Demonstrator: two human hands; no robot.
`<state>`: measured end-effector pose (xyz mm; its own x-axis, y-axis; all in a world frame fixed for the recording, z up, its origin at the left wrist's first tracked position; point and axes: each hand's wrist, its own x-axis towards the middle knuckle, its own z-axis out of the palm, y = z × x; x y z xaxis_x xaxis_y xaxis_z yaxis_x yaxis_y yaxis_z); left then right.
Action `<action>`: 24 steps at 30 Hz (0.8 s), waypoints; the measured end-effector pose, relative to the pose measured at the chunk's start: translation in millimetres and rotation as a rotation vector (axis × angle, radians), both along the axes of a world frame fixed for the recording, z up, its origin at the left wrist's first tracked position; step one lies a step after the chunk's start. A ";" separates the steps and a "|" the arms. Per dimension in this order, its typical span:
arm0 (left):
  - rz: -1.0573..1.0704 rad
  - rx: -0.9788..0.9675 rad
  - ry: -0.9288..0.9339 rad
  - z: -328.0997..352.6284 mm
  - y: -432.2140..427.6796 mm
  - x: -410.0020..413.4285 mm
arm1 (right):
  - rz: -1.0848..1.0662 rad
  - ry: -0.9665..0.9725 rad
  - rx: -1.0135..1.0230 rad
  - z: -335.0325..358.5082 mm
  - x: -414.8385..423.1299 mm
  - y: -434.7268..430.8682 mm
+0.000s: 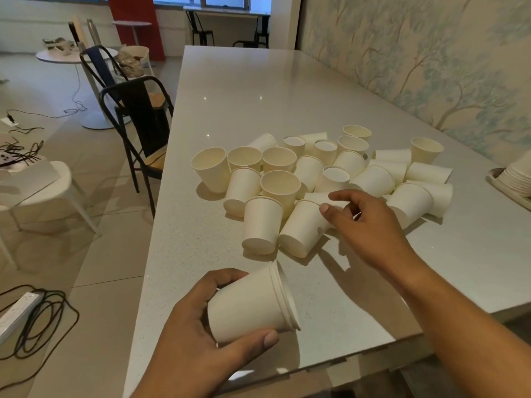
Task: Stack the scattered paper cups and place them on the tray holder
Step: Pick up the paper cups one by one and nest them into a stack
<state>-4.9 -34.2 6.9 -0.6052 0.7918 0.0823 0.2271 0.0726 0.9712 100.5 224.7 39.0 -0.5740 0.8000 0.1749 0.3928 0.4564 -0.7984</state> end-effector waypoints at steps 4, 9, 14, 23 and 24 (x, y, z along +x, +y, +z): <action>0.021 -0.017 -0.001 -3.7 -0.6 -0.2 | -0.012 -0.055 -0.024 -7.4 -6.6 10.6; 0.033 -0.018 0.011 -5.5 -2.6 -3.4 | -0.037 0.026 -0.071 -12.4 -5.3 9.3; 0.028 -0.021 0.017 -7.8 -1.6 -3.5 | -0.055 0.110 -0.111 -10.6 6.2 7.7; 0.039 -0.008 0.025 -3.1 3.5 -3.0 | 0.021 0.058 -0.105 -9.6 9.7 -3.2; 0.044 -0.008 0.023 -2.1 3.3 -3.5 | 0.018 0.051 -0.109 -9.6 11.2 -4.4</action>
